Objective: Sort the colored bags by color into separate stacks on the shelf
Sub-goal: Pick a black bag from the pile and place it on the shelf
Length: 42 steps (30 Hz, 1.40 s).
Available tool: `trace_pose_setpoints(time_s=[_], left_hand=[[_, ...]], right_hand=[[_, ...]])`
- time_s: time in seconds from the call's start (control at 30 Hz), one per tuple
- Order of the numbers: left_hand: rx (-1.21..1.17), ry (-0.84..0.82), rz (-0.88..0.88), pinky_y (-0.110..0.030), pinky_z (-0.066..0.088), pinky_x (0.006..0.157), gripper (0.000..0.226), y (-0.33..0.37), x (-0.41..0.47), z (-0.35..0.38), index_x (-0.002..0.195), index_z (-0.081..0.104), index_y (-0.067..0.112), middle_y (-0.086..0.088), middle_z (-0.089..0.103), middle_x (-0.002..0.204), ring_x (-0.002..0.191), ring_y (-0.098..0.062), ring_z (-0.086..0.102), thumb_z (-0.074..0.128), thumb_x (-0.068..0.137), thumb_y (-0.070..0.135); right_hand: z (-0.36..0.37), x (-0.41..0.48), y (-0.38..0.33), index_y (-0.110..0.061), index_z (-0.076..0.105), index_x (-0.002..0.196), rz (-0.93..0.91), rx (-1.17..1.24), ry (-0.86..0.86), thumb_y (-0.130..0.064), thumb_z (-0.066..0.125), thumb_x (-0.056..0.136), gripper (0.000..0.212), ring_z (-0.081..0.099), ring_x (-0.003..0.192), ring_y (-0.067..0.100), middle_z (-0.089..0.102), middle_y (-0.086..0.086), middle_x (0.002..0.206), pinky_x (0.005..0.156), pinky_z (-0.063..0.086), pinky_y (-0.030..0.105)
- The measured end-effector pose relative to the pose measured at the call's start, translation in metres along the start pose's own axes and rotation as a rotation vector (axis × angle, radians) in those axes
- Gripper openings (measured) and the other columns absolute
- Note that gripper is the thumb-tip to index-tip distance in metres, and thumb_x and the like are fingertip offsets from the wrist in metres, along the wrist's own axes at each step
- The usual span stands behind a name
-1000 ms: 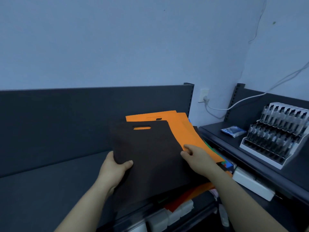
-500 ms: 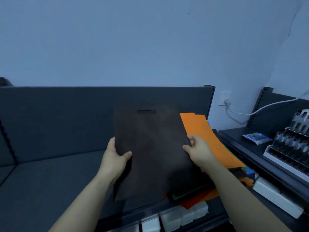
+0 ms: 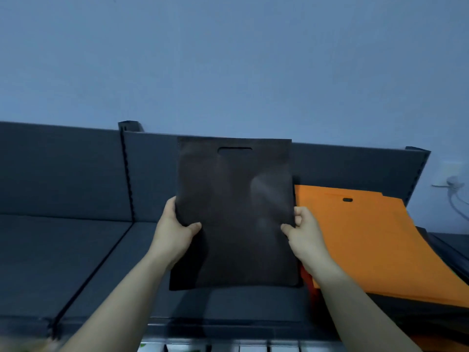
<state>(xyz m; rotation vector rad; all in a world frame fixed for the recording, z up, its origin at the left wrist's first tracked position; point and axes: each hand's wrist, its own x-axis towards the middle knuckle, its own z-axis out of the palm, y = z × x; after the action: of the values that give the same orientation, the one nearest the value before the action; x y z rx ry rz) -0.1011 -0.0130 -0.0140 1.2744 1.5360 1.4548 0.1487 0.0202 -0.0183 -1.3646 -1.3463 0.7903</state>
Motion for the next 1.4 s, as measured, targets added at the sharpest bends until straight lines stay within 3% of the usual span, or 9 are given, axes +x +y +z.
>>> trace_pose_setpoints(time_s=[0.23, 0.43, 0.63, 0.83, 0.9, 0.97, 1.07, 1.17, 1.4], left_hand=[[0.043, 0.070, -0.125, -0.032, 0.049, 0.084, 0.058, -0.025, 0.001, -0.075, 0.129, 0.041, 0.031, 0.011, 0.058, 0.110, 0.102, -0.016, 0.058, 0.070, 0.084, 0.008], [0.121, 0.122, -0.191, -0.038, 0.051, 0.090, 0.059, -0.051, 0.000, -0.160, 0.132, 0.043, 0.027, 0.009, 0.059, 0.114, 0.102, -0.018, 0.059, 0.072, 0.082, 0.012], [0.228, 0.187, -0.157, -0.035, 0.049, 0.088, 0.067, -0.068, -0.001, -0.259, 0.139, 0.036, 0.032, 0.012, 0.055, 0.118, 0.106, -0.017, 0.056, 0.071, 0.084, 0.015], [0.246, 0.264, -0.162, -0.031, 0.048, 0.089, 0.073, -0.091, -0.006, -0.375, 0.140, 0.034, 0.033, 0.011, 0.057, 0.122, 0.104, -0.016, 0.058, 0.073, 0.082, 0.013], [0.265, 0.281, -0.205, -0.033, 0.049, 0.090, 0.082, -0.100, -0.005, -0.412, 0.146, 0.026, 0.031, 0.004, 0.053, 0.134, 0.111, -0.020, 0.058, 0.074, 0.081, 0.016], [0.285, 0.277, -0.248, -0.035, 0.051, 0.088, 0.089, -0.108, -0.005, -0.446, 0.150, 0.019, 0.032, -0.001, 0.050, 0.138, 0.112, -0.024, 0.058, 0.074, 0.081, 0.018], [0.367, 0.271, -0.243, -0.034, 0.049, 0.091, 0.079, -0.118, -0.001, -0.490, 0.146, 0.031, 0.028, 0.001, 0.054, 0.131, 0.111, -0.021, 0.058, 0.074, 0.081, 0.016], [0.492, 0.274, -0.260, -0.029, 0.043, 0.096, 0.066, -0.130, 0.006, -0.530, 0.138, 0.047, 0.022, -0.002, 0.052, 0.136, 0.121, -0.020, 0.052, 0.076, 0.079, 0.019], [0.608, 0.310, -0.293, -0.029, 0.042, 0.096, 0.063, -0.160, 0.034, -0.609, 0.135, 0.050, 0.023, -0.001, 0.054, 0.135, 0.121, -0.020, 0.051, 0.077, 0.078, 0.024]], right_hand=[[0.078, -0.005, -0.011, -0.022, 0.053, 0.096, 0.053, -0.041, -0.106, 0.001, 0.053, 0.089, 0.024, 0.064, 0.089, 0.016, 0.067, -0.003, 0.100, 0.079, 0.056, 0.037], [0.166, -0.025, -0.028, -0.016, 0.054, 0.108, 0.095, 0.005, -0.168, 0.001, 0.052, 0.089, 0.026, 0.064, 0.084, 0.015, 0.066, -0.001, 0.101, 0.059, 0.049, 0.026], [0.262, -0.056, -0.053, -0.018, 0.051, 0.121, 0.040, -0.079, -0.223, -0.008, 0.057, 0.089, 0.034, 0.064, 0.085, 0.015, 0.064, 0.000, 0.110, 0.069, 0.052, 0.030], [0.368, -0.100, -0.086, -0.033, 0.045, 0.130, 0.033, -0.027, -0.301, -0.006, 0.056, 0.091, 0.049, 0.065, 0.084, 0.019, 0.062, -0.004, 0.098, 0.072, 0.058, 0.037], [0.403, -0.114, -0.094, -0.034, 0.050, 0.128, 0.043, 0.000, -0.311, -0.005, 0.056, 0.091, 0.048, 0.063, 0.096, 0.021, 0.061, 0.001, 0.109, 0.081, 0.057, 0.041], [0.437, -0.127, -0.102, -0.032, 0.053, 0.128, 0.037, -0.010, -0.317, -0.005, 0.055, 0.092, 0.045, 0.053, 0.117, 0.019, 0.053, 0.006, 0.129, 0.087, 0.051, 0.034], [0.482, -0.143, -0.115, -0.026, 0.056, 0.129, 0.040, -0.038, -0.353, -0.004, 0.054, 0.093, 0.042, 0.042, 0.131, 0.017, 0.047, 0.006, 0.140, 0.086, 0.042, 0.027], [0.521, -0.154, -0.126, -0.020, 0.060, 0.124, 0.017, -0.085, -0.373, -0.003, 0.053, 0.093, 0.036, 0.047, 0.127, 0.014, 0.051, 0.004, 0.138, 0.083, 0.040, 0.023], [0.612, -0.156, -0.144, -0.018, 0.059, 0.125, -0.042, -0.176, -0.450, -0.007, 0.054, 0.093, 0.034, 0.051, 0.118, 0.015, 0.051, 0.003, 0.137, 0.090, 0.044, 0.027]])
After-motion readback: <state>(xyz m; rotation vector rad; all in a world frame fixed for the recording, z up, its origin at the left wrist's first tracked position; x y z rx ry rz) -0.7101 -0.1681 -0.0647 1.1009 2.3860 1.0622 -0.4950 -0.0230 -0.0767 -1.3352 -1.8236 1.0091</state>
